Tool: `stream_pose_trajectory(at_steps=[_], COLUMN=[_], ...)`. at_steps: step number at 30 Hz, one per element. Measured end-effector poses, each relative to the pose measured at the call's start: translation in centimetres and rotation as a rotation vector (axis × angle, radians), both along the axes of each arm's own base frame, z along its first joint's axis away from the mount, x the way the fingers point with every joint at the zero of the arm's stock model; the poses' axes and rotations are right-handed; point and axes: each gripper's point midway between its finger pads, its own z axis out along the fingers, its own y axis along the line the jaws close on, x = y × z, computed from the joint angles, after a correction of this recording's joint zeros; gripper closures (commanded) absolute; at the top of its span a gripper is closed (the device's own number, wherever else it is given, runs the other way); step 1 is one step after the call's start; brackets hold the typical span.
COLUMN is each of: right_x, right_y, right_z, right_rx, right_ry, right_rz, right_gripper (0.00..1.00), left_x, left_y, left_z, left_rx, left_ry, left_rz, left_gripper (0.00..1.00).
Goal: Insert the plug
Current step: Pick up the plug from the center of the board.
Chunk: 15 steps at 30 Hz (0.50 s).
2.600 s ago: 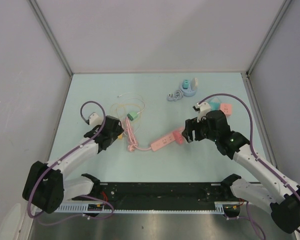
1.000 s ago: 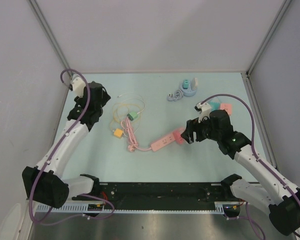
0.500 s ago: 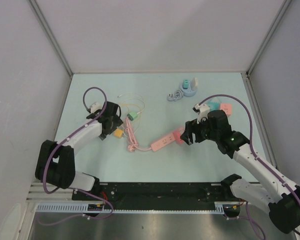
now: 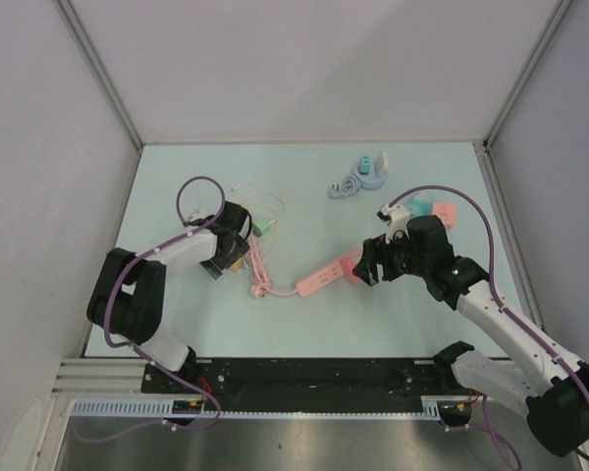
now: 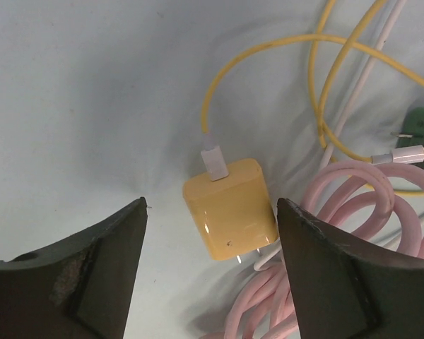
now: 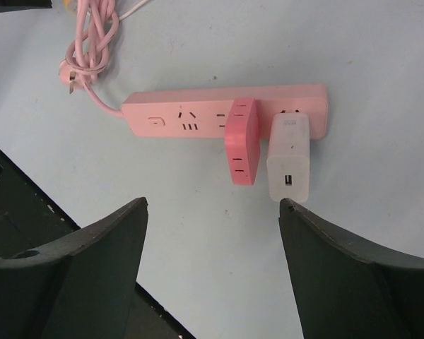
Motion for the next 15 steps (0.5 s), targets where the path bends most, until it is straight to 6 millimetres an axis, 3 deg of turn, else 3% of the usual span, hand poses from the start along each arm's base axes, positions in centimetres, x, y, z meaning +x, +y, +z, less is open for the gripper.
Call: stream_pose_trajectory(at_steps=[6, 9, 13, 15], right_x=[-0.03, -0.03, -0.06, -0.07], right_y=[-0.01, -0.02, -0.02, -0.04], right_z=[0.07, 0.12, 0.29, 0.35], right_rx=[0.01, 0.015, 0.019, 0.021], right_ry=[0.006, 0.006, 0.003, 0.001], right_rz=[0.004, 0.006, 0.008, 0.007], right_gripper=[0.21, 0.21, 0.21, 0.21], left_x=[-0.01, 0.11, -0.01, -0.25], left_y=[-0.38, -0.5, -0.58, -0.47], left_z=[-0.41, -0.58, -0.63, -0.5], left_rx=[-0.006, -0.007, -0.004, 0.002], left_ry=[0.015, 0.023, 0.03, 0.035], left_rz=[0.029, 0.039, 0.045, 0.043], left_gripper=[0.32, 0.41, 0.64, 0.7])
